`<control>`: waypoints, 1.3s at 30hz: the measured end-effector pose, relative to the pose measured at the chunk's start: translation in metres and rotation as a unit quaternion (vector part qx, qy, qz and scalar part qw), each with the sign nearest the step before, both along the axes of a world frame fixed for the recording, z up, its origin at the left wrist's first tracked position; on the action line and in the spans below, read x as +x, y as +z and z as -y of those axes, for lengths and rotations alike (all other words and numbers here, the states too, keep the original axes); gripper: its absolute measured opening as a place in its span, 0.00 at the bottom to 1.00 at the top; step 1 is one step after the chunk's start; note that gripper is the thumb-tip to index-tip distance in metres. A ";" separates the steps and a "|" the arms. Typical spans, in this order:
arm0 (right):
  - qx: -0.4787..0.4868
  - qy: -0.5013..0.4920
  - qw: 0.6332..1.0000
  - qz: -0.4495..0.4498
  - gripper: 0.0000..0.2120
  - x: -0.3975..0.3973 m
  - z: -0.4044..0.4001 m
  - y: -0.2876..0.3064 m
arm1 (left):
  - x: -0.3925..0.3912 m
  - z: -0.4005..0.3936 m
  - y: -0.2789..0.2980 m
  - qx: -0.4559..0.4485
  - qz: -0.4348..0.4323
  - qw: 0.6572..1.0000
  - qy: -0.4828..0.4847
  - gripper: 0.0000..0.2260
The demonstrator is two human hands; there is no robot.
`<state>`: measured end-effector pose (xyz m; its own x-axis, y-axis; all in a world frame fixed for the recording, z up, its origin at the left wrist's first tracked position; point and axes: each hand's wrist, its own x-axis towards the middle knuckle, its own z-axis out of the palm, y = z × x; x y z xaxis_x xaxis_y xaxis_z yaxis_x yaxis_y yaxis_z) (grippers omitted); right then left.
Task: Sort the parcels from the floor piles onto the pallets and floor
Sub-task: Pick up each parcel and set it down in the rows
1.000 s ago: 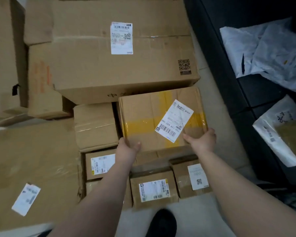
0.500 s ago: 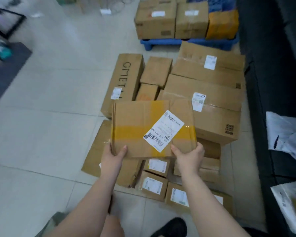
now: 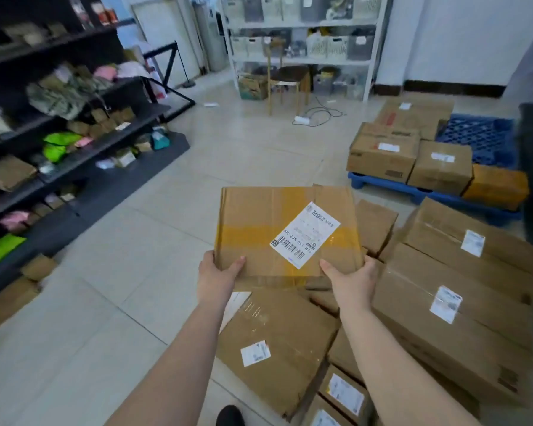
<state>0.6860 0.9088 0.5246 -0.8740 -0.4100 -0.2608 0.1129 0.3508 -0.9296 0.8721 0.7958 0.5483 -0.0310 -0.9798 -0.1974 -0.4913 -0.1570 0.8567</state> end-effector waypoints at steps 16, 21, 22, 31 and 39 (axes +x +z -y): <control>-0.087 0.095 0.992 -0.009 0.38 0.155 0.297 0.056 | 0.179 0.253 0.065 -0.080 -0.047 0.994 0.065 0.16; -0.097 0.129 0.986 -0.030 0.37 0.173 0.372 0.063 | 0.201 0.312 0.067 -0.077 -0.048 0.991 0.102 0.17; -0.100 0.133 0.986 -0.029 0.36 0.175 0.390 0.062 | 0.205 0.327 0.066 -0.072 -0.045 0.990 0.108 0.17; -0.103 0.174 0.979 -0.025 0.37 0.159 0.612 0.033 | 0.190 0.522 0.056 -0.068 -0.029 0.987 0.140 0.19; -0.091 0.171 0.981 -0.029 0.36 0.090 0.800 0.034 | 0.119 0.721 0.061 -0.043 -0.018 0.990 0.131 0.19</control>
<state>0.7761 0.1085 0.5584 -0.6891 -0.7162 -0.1105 -0.0369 0.1870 -0.9817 0.9916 0.0749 0.6095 0.2218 -0.9681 -0.1167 -0.4123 -0.2016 0.8885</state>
